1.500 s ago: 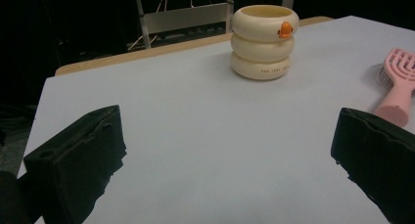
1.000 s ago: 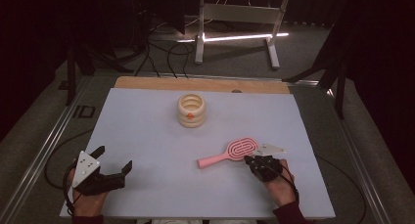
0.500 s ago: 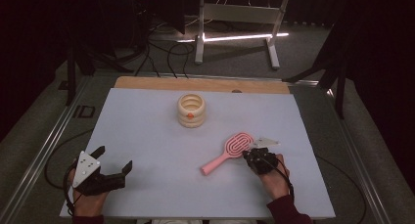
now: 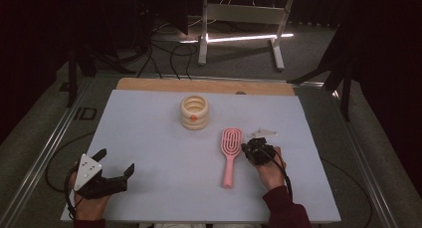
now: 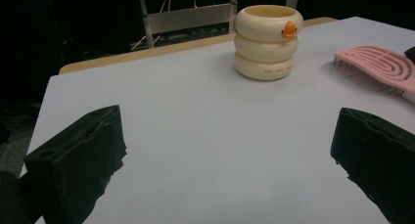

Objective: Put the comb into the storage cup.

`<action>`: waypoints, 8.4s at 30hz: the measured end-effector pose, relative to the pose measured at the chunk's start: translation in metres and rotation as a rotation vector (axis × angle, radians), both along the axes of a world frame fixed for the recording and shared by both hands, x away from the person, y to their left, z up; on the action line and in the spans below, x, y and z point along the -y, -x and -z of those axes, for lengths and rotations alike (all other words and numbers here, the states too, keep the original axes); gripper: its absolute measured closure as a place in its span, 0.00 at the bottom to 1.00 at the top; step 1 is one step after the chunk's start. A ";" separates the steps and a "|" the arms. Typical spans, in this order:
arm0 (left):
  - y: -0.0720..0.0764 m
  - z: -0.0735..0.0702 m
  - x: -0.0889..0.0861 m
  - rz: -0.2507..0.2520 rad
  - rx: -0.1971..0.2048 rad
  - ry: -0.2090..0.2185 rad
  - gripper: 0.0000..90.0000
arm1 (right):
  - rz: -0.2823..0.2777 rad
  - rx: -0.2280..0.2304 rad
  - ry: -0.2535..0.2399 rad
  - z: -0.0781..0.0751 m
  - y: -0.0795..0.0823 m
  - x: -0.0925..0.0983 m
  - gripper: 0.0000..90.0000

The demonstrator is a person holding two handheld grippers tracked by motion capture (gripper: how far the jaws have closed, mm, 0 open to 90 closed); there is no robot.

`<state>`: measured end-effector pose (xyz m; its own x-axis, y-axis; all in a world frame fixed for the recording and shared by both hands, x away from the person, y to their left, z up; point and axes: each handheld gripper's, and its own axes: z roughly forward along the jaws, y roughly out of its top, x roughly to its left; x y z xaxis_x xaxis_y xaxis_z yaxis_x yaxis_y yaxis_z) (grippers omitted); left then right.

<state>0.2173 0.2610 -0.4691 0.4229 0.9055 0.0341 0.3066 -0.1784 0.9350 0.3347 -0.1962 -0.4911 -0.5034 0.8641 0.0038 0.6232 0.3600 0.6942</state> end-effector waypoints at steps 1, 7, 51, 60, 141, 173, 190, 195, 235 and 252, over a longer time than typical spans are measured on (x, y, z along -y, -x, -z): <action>0.000 0.000 0.000 0.001 -0.002 0.004 0.00 | -0.011 0.002 0.001 0.000 -0.005 -0.003 1.00; 0.000 0.001 0.000 0.003 -0.003 0.010 0.00 | -0.045 -0.004 0.012 0.000 -0.017 -0.014 1.00; 0.000 -0.005 -0.008 -0.015 0.032 0.031 0.00 | -0.050 0.389 -0.246 -0.040 0.084 0.101 0.09; 0.001 -0.007 -0.011 -0.011 0.049 0.057 0.00 | -0.014 0.420 -0.265 -0.035 0.094 0.118 0.09; -0.006 0.010 0.001 -0.020 0.000 0.055 0.00 | -0.258 -0.145 0.126 -0.039 -0.009 -0.015 0.10; -0.007 0.010 0.000 -0.013 -0.006 0.083 0.00 | -0.280 -0.340 0.207 -0.004 -0.025 -0.036 0.31; -0.007 0.011 0.001 -0.009 -0.010 0.080 0.00 | -0.311 -0.372 0.276 0.004 -0.025 -0.045 0.55; -0.007 0.012 0.001 -0.009 -0.012 0.084 0.00 | -0.315 -0.357 0.292 0.003 -0.022 -0.047 0.61; -0.010 0.015 0.003 -0.012 -0.046 0.073 0.00 | -0.335 -0.351 0.222 0.003 -0.012 -0.042 0.78; -0.012 0.016 0.004 0.000 -0.071 0.092 0.00 | -0.311 -0.252 0.069 -0.013 -0.007 -0.035 0.78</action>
